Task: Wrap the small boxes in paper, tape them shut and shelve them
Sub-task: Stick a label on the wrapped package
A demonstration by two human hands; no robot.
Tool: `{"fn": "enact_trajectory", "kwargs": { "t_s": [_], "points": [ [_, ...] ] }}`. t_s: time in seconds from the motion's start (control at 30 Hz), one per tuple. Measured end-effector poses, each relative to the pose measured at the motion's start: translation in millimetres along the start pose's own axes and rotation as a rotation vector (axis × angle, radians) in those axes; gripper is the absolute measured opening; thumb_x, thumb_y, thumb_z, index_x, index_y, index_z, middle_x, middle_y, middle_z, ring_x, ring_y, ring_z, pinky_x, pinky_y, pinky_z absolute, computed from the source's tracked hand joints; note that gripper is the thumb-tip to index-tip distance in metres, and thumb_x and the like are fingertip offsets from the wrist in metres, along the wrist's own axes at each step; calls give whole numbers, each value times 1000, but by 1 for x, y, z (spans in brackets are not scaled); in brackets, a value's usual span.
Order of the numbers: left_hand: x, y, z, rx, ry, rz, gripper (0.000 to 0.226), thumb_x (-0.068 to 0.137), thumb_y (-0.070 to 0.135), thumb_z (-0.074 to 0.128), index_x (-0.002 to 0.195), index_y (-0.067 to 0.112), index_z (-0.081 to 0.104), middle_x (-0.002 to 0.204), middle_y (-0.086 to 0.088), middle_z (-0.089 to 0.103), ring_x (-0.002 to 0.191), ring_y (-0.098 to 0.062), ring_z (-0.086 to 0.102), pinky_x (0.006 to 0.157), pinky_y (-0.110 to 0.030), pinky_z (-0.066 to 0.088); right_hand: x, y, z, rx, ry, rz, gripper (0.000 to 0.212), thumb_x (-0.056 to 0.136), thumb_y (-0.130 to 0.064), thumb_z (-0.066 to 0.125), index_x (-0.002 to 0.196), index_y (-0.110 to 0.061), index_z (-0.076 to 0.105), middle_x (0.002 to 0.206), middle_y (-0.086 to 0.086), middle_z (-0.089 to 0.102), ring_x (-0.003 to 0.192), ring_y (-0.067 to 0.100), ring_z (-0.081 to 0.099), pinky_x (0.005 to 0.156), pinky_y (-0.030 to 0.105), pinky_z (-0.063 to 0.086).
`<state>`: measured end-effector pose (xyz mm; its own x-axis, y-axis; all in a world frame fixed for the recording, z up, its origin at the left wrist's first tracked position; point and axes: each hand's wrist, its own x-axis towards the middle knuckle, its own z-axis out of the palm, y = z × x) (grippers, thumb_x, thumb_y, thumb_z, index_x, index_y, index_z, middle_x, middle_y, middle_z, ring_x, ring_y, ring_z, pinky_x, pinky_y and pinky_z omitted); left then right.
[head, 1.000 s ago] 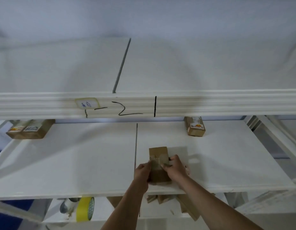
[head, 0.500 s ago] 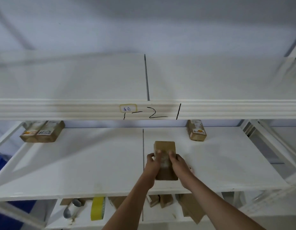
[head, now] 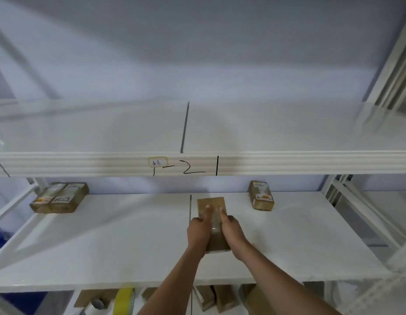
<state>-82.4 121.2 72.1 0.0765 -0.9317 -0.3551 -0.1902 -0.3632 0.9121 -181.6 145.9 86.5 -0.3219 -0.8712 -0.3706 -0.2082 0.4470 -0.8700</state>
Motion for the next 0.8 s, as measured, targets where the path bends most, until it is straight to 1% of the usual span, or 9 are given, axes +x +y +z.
{"fn": "enact_trajectory", "kwargs": {
  "t_s": [0.1,0.27,0.37,0.43,0.53,0.6,0.67,0.73,0.8],
  "points": [
    [-6,10,6,42,16,47,63,92,73,38,78,15,56,87,-6,63,79,-20,62,68,-34,50,8,-3,-6,-37,27,9,71,93,-76,32,103,-14,64,99,6,68,91,22,64,84,38,52],
    [-6,16,13,-11,58,93,64,95,70,39,78,11,57,82,-7,64,75,-22,62,78,-40,54,14,-4,-10,-30,46,-58,64,92,-70,46,106,-9,62,95,5,67,83,18,63,63,30,44],
    [-7,17,18,-20,62,101,61,95,69,39,79,13,58,81,-6,64,76,-21,64,76,-38,54,17,-3,-12,-23,46,-79,63,93,-68,46,109,-9,61,96,4,66,83,17,62,60,28,42],
    [-6,17,18,-28,29,88,62,92,74,38,86,17,62,85,-4,67,79,-20,66,77,-36,56,16,-3,-16,5,42,-90,61,93,-68,47,111,-11,58,96,2,65,85,17,62,63,29,43],
    [2,16,18,-132,-137,-3,69,89,79,36,105,20,68,98,-5,75,91,-23,72,88,-43,59,19,-3,-24,144,-17,-26,58,94,-69,43,118,-17,52,103,-1,62,93,16,61,71,31,47],
    [3,14,14,-181,-255,-12,60,96,69,37,118,22,66,107,-5,75,99,-23,72,94,-44,57,22,-3,-29,217,-64,71,57,95,-71,38,120,-21,47,114,2,61,103,21,60,81,36,50],
    [1,9,8,-144,-352,46,49,100,58,42,129,23,59,117,-3,71,106,-21,70,95,-41,57,29,3,-33,267,-93,91,56,94,-67,47,124,-20,49,117,4,63,106,24,63,92,43,54],
    [-2,3,5,-150,-413,82,36,105,43,44,134,25,51,124,-2,67,110,-19,67,90,-36,58,32,10,-38,283,-129,26,48,93,-54,60,128,-21,53,115,2,67,104,23,66,94,44,57],
    [-4,-3,3,-208,-436,109,31,105,35,47,135,27,49,127,-4,66,111,-21,68,88,-36,59,32,16,-43,240,-177,-52,47,91,-50,67,128,-24,56,116,-3,69,105,18,68,95,42,56]
  ]
}}
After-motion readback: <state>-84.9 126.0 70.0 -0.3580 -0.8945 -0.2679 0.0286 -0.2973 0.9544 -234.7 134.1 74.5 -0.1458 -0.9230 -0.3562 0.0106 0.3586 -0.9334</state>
